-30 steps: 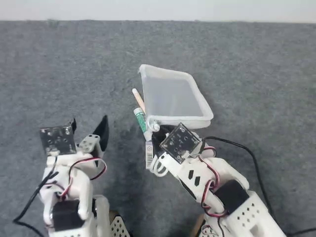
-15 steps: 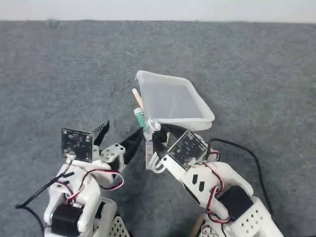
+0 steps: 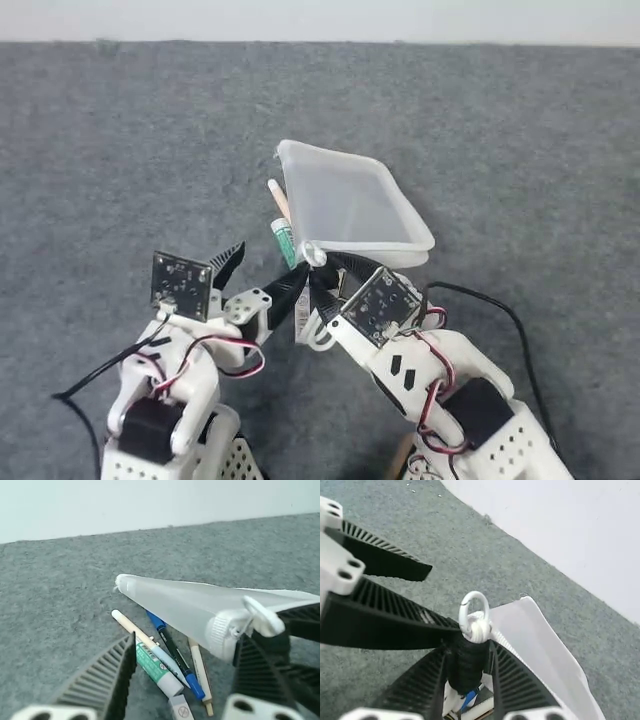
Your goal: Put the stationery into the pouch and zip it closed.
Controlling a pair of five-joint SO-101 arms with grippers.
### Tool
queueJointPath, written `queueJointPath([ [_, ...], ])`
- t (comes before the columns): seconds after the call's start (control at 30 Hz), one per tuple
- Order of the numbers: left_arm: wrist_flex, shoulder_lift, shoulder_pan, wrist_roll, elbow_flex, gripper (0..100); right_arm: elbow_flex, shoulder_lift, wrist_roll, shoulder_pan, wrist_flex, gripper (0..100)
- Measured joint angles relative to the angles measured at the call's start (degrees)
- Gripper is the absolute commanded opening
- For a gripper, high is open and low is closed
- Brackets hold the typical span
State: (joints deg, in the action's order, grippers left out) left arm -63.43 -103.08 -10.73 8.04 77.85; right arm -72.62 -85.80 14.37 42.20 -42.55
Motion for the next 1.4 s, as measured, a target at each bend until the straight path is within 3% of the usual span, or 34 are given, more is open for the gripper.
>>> queueJointPath([
  [0.37,5.5,0.0,0.0,0.0,5.2,23,0.0,0.0,0.0,0.7,-1.5,0.6],
  [0.67,5.9,0.0,3.0,-1.2,5.7,7,0.0,0.0,0.0,1.5,-2.5,0.6],
  [0.9,5.9,0.0,4.3,-1.3,5.7,1,0.0,0.0,0.1,1.6,-2.5,0.6],
  [1.27,1.7,0.0,4.4,-1.4,2.4,1,0.1,0.0,0.1,-4.1,-2.5,0.6],
  [1.4,1.6,0.0,8.4,-1.8,2.4,1,0.1,0.0,0.1,-5.0,-2.5,0.6],
])
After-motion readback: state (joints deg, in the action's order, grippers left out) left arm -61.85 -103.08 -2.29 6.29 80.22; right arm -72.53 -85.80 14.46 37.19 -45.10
